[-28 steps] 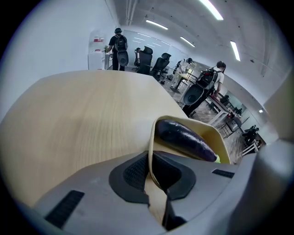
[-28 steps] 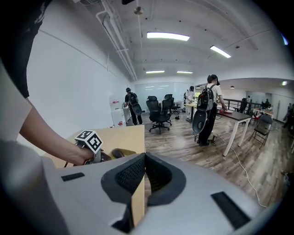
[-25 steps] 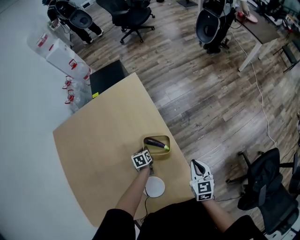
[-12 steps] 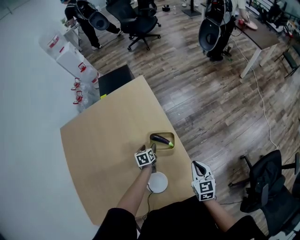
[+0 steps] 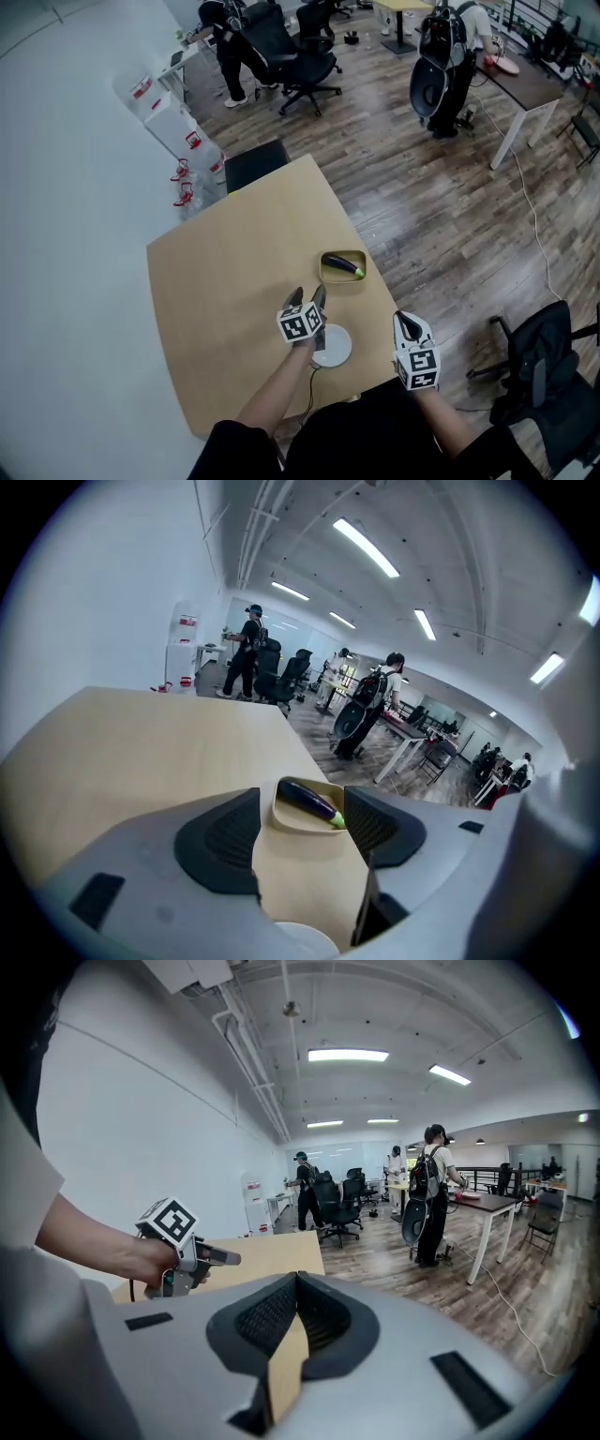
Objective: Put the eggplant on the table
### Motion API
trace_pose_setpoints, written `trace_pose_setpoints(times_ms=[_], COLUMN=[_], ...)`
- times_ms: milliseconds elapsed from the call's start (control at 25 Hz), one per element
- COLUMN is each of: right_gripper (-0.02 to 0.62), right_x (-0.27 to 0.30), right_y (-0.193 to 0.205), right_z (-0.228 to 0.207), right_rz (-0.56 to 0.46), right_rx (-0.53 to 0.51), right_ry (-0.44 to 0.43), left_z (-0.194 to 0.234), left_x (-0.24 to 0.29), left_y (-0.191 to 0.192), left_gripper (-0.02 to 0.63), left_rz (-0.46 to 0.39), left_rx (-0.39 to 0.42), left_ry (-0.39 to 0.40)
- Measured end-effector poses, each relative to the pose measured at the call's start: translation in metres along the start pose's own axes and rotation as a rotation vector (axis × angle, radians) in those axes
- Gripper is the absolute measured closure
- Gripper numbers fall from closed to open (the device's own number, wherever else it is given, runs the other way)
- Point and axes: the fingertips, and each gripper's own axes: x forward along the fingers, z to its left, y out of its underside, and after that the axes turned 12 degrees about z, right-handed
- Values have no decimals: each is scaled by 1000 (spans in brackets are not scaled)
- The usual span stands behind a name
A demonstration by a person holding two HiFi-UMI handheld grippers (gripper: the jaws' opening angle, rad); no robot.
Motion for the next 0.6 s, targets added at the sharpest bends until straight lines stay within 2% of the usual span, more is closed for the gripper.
trace_pose_setpoints(times_ms=[320,600], right_gripper=[535,535], right_x=[-38,-71], right_y=[-3,-5], right_z=[46,93], right_rz=[-57,-100], right_rx=[-10,-28], right_ry=[-16,-40], left_z=[-24,-40], left_x=[-82,-165], left_y=[25,50], left_gripper=[350,350], left_rz=[-80,-200], left_rx=[49,85], left_ry=[57,80])
